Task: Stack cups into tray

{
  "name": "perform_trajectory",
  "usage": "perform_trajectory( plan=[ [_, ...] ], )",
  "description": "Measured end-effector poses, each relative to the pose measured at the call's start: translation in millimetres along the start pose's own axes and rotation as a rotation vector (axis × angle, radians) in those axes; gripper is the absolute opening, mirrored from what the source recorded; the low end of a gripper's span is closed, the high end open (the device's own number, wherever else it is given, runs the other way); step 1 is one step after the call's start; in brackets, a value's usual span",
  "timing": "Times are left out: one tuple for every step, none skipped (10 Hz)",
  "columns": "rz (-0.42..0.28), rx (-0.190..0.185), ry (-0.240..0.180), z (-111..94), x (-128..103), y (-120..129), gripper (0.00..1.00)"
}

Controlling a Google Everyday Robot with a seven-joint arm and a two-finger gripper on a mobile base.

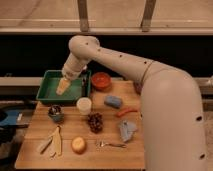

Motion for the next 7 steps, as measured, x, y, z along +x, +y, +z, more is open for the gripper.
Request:
perform_trajectory(
  plan=[
    [0.011,-0.024,0.006,9,6,2,0.62],
    [0.023,-0.064,0.016,23,12,7,0.62],
    [0.027,-0.087,0.019,30,13,12,0.62],
    [0.034,-0.116,0.024,40,16,17,0.62],
    [0.044,-0.151,0.027,50,20,23,0.62],
    [0.05,-0.17,0.026,54,21,27,0.62],
    [0.054,-0.198,0.023,60,21,36,0.62]
  ],
)
